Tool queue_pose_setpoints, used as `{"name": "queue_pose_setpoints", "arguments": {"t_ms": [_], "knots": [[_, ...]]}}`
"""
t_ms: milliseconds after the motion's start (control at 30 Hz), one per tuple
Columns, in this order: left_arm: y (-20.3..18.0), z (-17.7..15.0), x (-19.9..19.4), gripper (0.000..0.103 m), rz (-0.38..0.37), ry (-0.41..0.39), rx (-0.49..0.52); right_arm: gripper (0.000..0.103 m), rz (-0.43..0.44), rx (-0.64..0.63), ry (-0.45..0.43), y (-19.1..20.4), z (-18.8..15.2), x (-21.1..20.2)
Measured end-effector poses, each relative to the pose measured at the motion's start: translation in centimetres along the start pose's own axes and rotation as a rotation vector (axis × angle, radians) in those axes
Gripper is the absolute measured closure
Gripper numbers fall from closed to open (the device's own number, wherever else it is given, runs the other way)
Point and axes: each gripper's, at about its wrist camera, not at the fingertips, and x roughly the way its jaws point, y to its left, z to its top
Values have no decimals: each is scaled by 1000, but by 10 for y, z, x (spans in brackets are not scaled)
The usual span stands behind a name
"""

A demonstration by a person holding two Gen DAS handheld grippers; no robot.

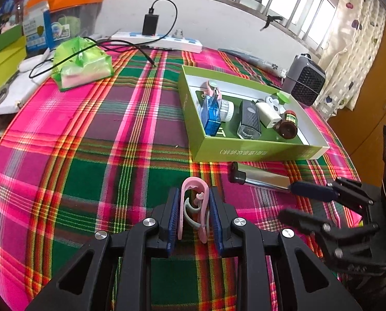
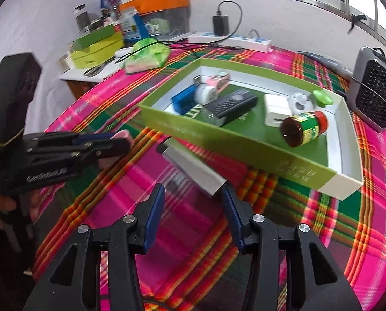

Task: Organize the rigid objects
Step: 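Grasp the pink clip with the left tool while the right tool grasps the silver lighter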

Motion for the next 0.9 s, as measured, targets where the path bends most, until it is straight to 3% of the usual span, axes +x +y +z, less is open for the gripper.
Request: {"name": "queue_pose_setpoints", "arguments": {"t_ms": [100, 267, 400, 567, 900], "knots": [[0, 0, 0, 81, 0, 0, 1, 56, 28, -32, -3, 7, -1, -4], [0, 0, 0, 81, 0, 0, 1, 56, -53, -44, -30, 3, 11, -3], [0, 0, 0, 81, -1, 0, 0, 56, -55, -45, -24, -4, 21, 9], [0, 0, 1, 80, -1, 0, 0, 56, 24, -39, 0, -8, 24, 18], [0, 0, 1, 80, 1, 0, 3, 56, 66, -144, 47, 16, 12, 19]]}}
